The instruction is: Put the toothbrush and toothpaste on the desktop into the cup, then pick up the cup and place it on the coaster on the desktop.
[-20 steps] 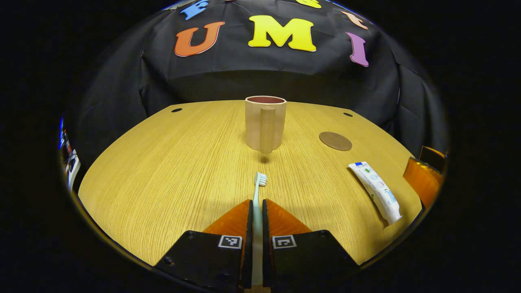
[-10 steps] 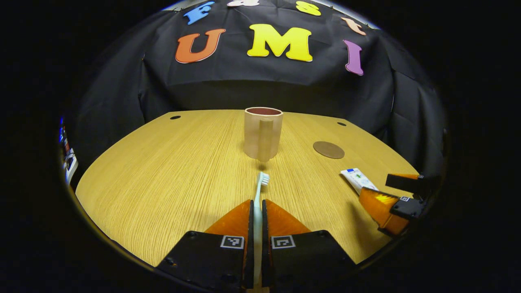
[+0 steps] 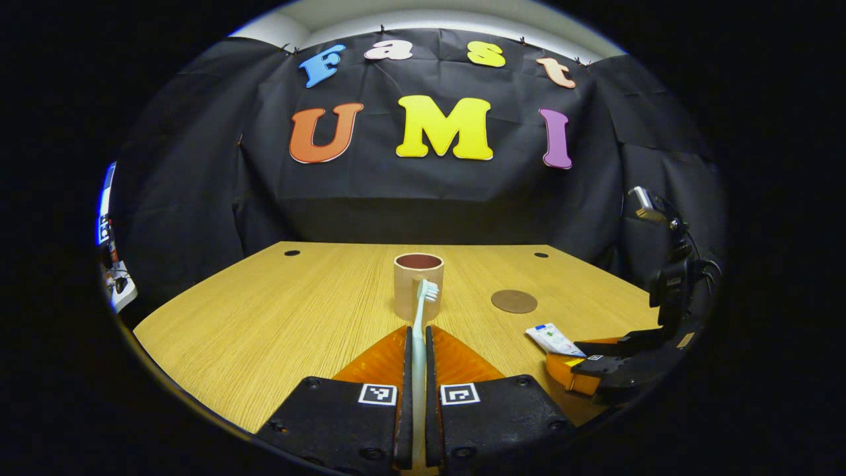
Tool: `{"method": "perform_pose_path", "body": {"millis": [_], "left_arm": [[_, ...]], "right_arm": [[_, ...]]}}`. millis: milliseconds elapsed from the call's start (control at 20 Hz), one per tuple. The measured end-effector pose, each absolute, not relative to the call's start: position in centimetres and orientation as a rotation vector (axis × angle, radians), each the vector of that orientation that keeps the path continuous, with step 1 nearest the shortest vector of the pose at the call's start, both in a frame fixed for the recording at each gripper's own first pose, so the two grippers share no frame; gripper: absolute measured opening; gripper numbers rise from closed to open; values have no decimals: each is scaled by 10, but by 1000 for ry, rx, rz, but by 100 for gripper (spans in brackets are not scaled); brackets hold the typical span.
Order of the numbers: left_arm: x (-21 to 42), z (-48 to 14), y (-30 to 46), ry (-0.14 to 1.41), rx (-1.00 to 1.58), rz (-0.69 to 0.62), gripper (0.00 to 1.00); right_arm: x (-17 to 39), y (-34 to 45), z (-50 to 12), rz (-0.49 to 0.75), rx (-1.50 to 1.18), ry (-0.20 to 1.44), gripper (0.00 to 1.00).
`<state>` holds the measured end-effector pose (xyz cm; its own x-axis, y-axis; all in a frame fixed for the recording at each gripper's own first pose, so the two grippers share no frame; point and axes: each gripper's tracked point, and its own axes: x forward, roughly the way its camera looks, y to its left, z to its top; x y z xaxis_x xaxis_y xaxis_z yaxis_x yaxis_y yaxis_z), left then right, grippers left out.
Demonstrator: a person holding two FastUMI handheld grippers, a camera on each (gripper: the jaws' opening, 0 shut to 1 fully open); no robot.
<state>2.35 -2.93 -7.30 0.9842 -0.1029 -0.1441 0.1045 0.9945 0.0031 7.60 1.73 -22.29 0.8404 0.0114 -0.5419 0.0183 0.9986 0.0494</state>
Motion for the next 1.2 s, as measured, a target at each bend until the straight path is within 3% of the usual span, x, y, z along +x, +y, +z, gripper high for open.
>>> {"method": "perform_pose_path", "body": {"millis": [100, 400, 900, 1200], "left_arm": [[24, -60, -35, 108, 19, -102, 10], [41, -47, -43, 91, -29, -111, 10], [141, 12, -47, 60, -78, -136, 10], [201, 28, -53, 44, -70, -135, 10]], "right_arm": [[74, 18, -224, -3, 47, 577, 43], [77, 25, -208, 60, 128, 523, 29], [122, 35, -94, 152, 180, 225, 29], [159, 31, -45, 143, 168, 107, 29]]}}
